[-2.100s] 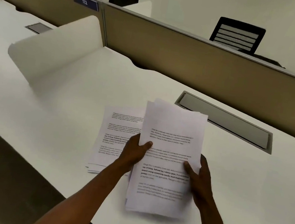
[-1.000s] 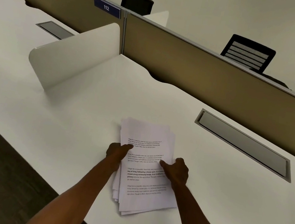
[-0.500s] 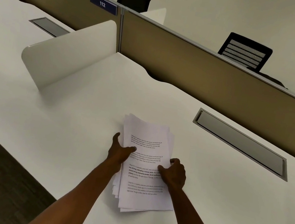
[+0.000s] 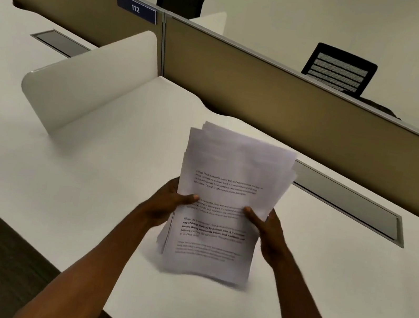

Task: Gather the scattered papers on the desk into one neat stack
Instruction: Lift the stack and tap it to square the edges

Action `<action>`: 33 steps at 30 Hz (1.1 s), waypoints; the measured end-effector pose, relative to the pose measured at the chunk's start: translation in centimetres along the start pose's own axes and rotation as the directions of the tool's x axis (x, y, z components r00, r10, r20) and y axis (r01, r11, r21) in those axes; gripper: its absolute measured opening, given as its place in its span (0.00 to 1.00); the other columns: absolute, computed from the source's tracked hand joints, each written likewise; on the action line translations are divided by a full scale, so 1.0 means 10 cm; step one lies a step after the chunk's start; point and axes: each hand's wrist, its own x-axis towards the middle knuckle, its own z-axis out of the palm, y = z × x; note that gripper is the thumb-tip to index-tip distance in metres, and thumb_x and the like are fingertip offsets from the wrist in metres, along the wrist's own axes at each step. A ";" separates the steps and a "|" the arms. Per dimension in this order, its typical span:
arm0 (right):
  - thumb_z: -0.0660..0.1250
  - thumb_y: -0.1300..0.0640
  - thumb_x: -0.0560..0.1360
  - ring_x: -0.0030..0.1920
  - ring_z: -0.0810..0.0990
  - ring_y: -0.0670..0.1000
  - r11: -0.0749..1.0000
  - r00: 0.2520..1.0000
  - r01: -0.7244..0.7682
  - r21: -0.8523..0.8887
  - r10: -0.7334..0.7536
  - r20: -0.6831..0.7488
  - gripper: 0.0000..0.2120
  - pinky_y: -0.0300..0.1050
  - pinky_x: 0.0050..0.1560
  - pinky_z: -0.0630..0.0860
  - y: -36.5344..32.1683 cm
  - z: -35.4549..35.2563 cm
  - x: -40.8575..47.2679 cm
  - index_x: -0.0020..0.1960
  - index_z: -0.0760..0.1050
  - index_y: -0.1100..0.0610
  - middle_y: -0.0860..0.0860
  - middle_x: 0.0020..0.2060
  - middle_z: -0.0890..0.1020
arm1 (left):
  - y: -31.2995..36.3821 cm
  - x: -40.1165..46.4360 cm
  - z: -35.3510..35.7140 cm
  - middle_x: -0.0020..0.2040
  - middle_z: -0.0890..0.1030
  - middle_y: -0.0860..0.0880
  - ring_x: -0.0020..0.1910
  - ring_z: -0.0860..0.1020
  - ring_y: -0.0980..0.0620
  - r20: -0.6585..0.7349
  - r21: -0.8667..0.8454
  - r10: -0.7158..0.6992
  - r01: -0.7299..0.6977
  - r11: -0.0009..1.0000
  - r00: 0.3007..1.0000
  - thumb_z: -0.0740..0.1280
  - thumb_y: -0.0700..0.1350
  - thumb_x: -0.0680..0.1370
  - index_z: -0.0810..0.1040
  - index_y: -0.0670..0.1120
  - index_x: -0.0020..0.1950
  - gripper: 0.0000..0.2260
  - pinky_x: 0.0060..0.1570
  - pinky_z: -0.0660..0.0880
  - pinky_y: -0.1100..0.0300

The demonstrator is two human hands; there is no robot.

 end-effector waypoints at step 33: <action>0.77 0.55 0.69 0.56 0.82 0.56 0.969 0.923 0.221 -0.113 -0.246 -0.297 0.21 0.49 0.51 0.82 0.03 0.06 -0.38 0.60 0.77 0.52 0.51 0.54 0.84 | -0.13 0.01 0.63 0.58 0.83 0.51 0.58 0.81 0.48 -0.225 0.267 0.307 -0.244 0.932 0.925 0.75 0.48 0.74 0.77 0.52 0.64 0.19 0.49 0.82 0.57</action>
